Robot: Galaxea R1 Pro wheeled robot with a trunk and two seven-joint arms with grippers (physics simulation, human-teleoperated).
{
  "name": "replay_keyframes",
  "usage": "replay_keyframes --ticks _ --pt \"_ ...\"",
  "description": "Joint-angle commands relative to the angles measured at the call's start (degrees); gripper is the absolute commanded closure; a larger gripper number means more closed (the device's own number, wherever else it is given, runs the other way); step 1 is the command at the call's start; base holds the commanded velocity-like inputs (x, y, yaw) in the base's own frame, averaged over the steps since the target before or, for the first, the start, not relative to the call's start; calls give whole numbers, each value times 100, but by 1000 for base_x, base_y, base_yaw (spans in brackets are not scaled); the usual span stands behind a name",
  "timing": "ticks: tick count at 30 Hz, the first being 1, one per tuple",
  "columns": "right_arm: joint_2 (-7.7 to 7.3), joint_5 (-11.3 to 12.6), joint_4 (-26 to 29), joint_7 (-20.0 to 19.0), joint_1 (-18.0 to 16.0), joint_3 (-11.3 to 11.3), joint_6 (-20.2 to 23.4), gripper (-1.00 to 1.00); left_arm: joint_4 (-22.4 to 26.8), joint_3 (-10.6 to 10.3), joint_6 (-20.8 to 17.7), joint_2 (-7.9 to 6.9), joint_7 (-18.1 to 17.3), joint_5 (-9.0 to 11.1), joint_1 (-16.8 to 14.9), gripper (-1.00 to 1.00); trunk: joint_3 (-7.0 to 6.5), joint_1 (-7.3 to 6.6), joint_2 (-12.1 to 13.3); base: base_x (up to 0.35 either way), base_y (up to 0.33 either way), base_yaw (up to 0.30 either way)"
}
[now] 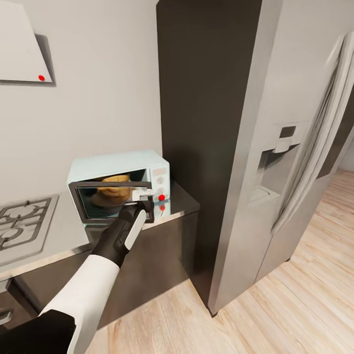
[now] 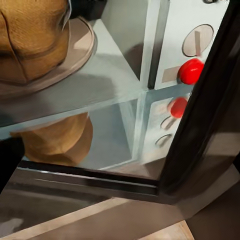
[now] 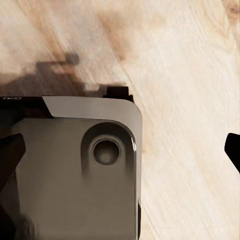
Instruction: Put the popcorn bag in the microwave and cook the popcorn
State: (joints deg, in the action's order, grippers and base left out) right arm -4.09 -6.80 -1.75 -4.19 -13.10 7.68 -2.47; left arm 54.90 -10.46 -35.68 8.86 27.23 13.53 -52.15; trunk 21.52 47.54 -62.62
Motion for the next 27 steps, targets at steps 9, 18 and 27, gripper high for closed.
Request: replay_keyframes --ticks 9,18,27 --pt "-4 -62 -18 -12 -9 49 -34 -100 3 0 -79 -15 441 -139 -6 -100 6 1 -4 113 0 0" --pt "-4 -66 -18 -12 -9 49 -35 -100 3 0 -79 -24 438 -140 -6 -100 6 1 -4 150 0 0" --pt "-4 -66 -18 -12 -9 49 -35 -100 3 0 -77 -32 441 -141 -6 -100 6 1 -4 161 0 0"
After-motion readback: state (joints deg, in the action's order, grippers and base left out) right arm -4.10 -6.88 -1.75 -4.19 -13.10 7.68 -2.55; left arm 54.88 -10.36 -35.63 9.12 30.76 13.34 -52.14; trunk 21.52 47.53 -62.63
